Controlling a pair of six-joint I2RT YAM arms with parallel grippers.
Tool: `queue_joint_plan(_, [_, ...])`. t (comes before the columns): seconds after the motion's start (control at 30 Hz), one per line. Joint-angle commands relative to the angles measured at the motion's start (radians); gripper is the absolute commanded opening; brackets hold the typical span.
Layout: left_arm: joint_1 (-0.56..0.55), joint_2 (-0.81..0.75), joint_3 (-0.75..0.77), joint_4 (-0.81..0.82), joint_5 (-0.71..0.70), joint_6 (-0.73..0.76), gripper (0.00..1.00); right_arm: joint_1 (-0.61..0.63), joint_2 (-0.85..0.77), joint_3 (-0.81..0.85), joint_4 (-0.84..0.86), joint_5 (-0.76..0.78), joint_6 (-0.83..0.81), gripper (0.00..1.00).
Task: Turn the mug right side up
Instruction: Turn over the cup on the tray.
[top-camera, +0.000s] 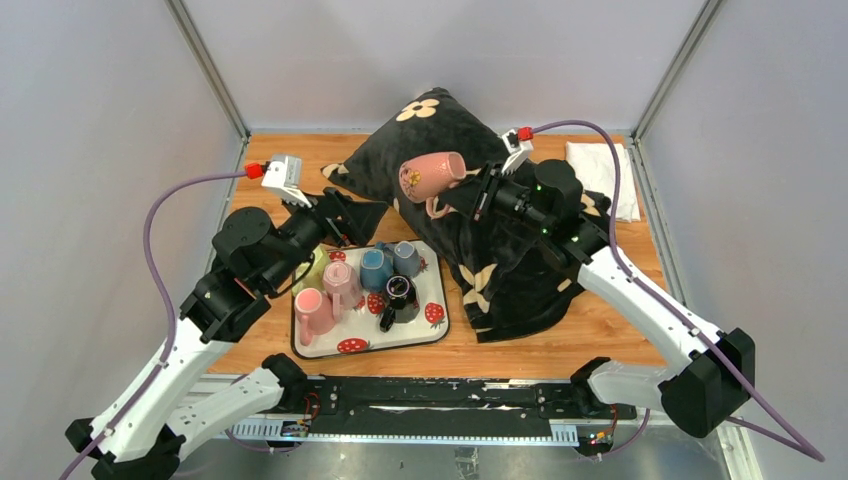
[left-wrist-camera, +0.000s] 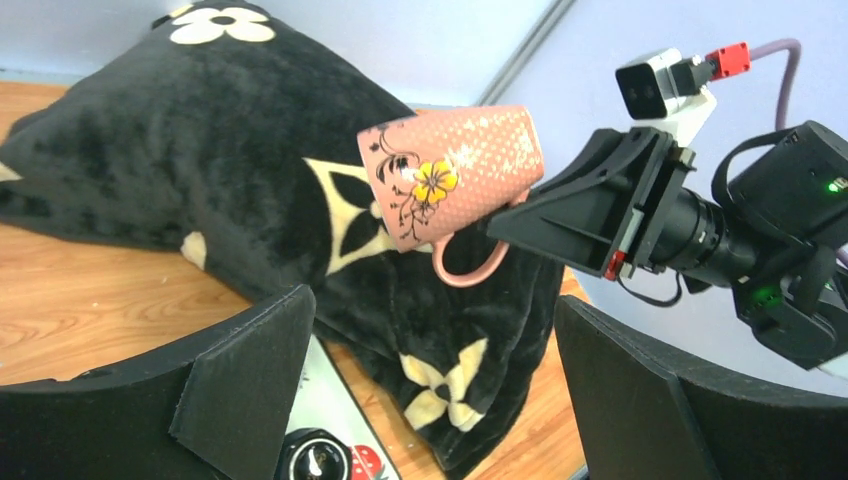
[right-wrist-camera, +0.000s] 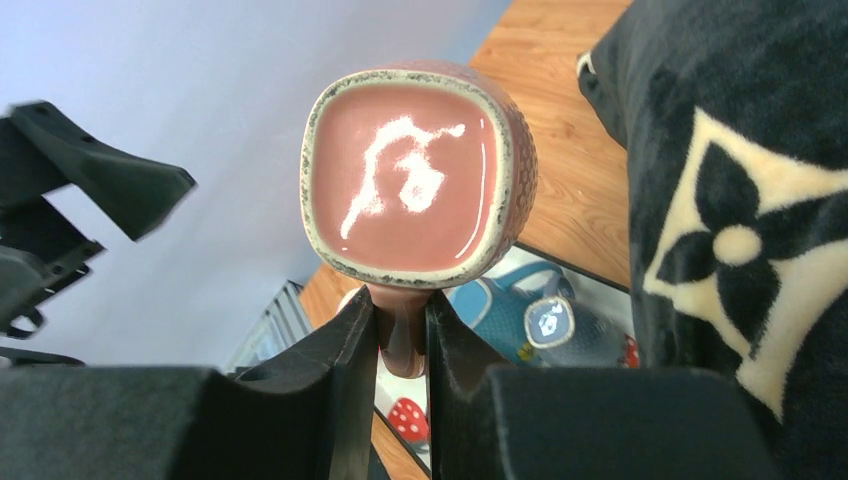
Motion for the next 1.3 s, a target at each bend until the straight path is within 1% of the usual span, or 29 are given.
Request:
queue_joint_plan(0.0, [-0.005, 0.007, -0.017, 0.098, 0.094, -0.021, 0.97, -0.038, -0.054, 0.004, 0.260, -0.083, 0.107, 0.00])
queue_joint_plan(0.1, [-0.005, 0.013, -0.038, 0.138, 0.120, -0.044, 0.97, -0.052, -0.058, 0.010, 0.310, -0.103, 0.137, 0.00])
queue_joint_plan(0.27, [-0.005, 0.059, -0.044, 0.185, 0.218, -0.077, 0.95, -0.066, -0.061, 0.040, 0.354, -0.134, 0.150, 0.00])
queue_joint_plan(0.47, [-0.005, 0.084, -0.108, 0.362, 0.332, -0.161, 0.95, -0.070, -0.063, 0.061, 0.443, -0.165, 0.184, 0.00])
queue_joint_plan(0.53, [-0.005, 0.098, -0.111, 0.396, 0.357, -0.175, 0.94, -0.071, -0.067, 0.066, 0.465, -0.167, 0.193, 0.00])
queue_joint_plan(0.7, [-0.004, 0.127, -0.120, 0.467, 0.388, -0.199, 0.94, -0.071, -0.083, 0.070, 0.515, -0.176, 0.219, 0.00])
queue_joint_plan(0.9, [-0.004, 0.178, -0.106, 0.592, 0.434, -0.254, 0.93, -0.071, -0.090, 0.071, 0.581, -0.185, 0.271, 0.00])
queue_joint_plan(1.1, [-0.004, 0.215, -0.064, 0.632, 0.437, -0.257, 0.90, -0.070, -0.061, 0.086, 0.684, -0.202, 0.372, 0.00])
queue_joint_plan(1.27, [-0.004, 0.225, -0.055, 0.675, 0.449, -0.267, 0.85, -0.071, -0.049, 0.074, 0.746, -0.213, 0.421, 0.00])
